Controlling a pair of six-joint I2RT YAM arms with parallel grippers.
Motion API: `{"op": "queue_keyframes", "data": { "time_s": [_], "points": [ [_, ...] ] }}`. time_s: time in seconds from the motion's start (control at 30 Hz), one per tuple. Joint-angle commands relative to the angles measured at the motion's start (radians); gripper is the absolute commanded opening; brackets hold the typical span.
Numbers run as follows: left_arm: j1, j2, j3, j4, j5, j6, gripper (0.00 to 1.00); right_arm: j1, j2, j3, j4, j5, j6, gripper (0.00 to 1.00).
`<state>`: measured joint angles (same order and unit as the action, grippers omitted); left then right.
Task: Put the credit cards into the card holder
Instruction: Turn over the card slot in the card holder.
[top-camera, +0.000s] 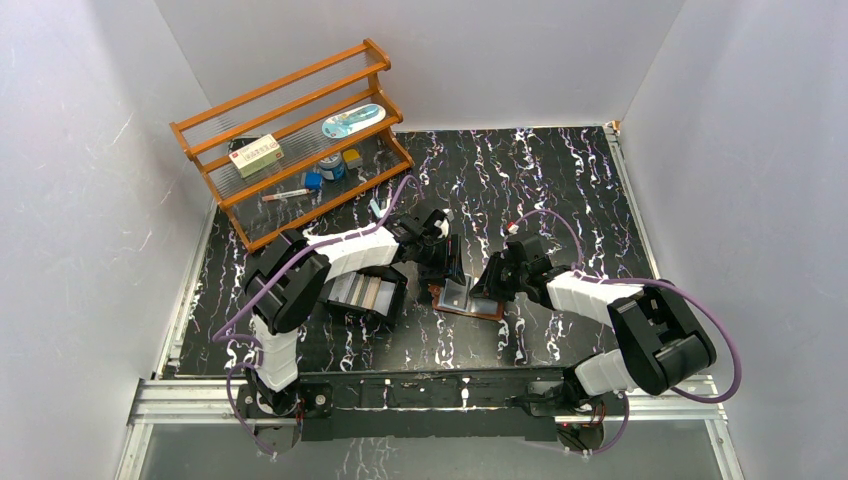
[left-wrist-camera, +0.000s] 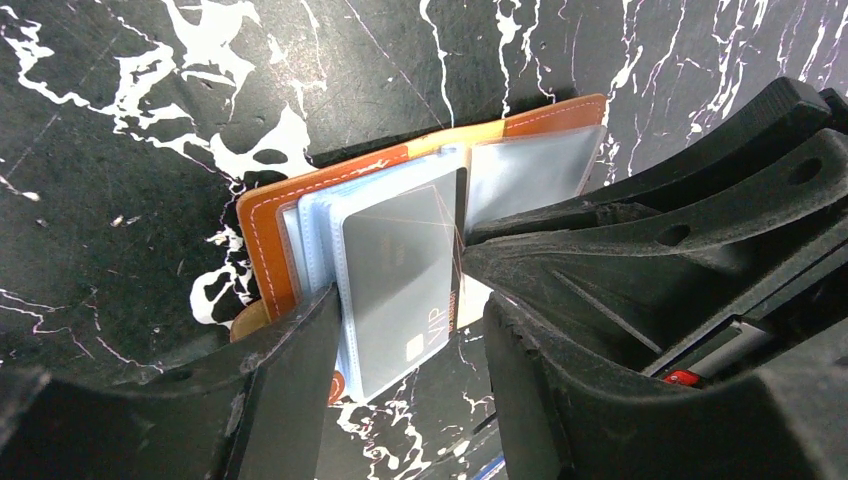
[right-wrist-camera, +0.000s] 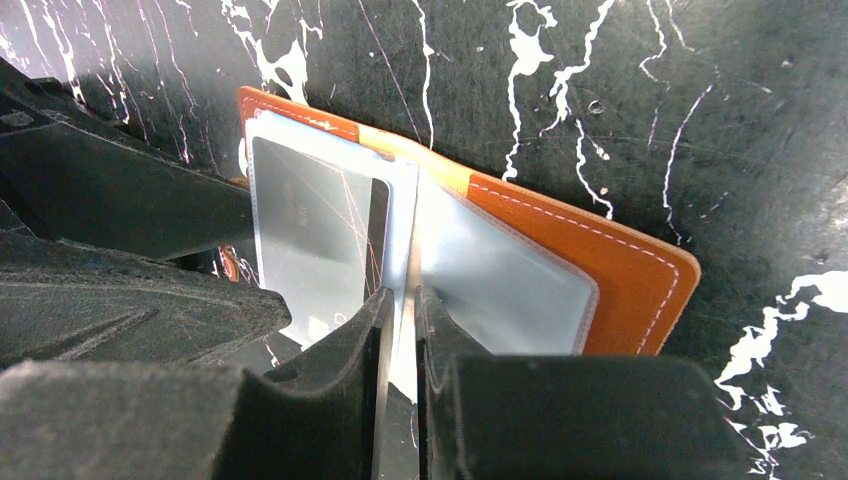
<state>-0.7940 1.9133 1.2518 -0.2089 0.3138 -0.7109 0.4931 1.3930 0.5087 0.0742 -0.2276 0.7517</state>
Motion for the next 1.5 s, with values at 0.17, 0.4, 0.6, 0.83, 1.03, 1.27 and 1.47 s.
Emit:
{"op": "queue_keyframes", "data": {
  "time_s": [0.17, 0.4, 0.6, 0.83, 1.03, 1.27, 1.47],
  "points": [
    [-0.005, -0.078, -0.009, 0.027, 0.052, -0.039, 0.53, 0.001, 0.017, -0.006, -0.014, 0.022, -0.017, 0.22],
    [-0.007, -0.106, 0.005, 0.03, 0.058, -0.047, 0.53, 0.0, 0.005, -0.01, -0.014, 0.024, -0.014, 0.22],
    [-0.008, -0.103, 0.003, 0.044, 0.069, -0.059, 0.52, 0.001, -0.023, -0.006, -0.03, 0.038, -0.017, 0.23],
    [-0.016, -0.079, 0.015, 0.073, 0.095, -0.073, 0.52, 0.0, -0.012, -0.011, -0.001, 0.028, -0.016, 0.23],
    [-0.032, -0.069, 0.016, 0.079, 0.102, -0.073, 0.52, 0.001, -0.017, -0.017, 0.02, 0.026, -0.015, 0.24],
    [-0.051, -0.057, 0.03, 0.083, 0.106, -0.079, 0.52, -0.001, -0.074, 0.002, -0.035, 0.075, -0.034, 0.29],
    [-0.07, -0.046, 0.057, 0.077, 0.103, -0.078, 0.52, -0.003, -0.135, -0.017, -0.082, 0.153, -0.025, 0.23]
  ]
}}
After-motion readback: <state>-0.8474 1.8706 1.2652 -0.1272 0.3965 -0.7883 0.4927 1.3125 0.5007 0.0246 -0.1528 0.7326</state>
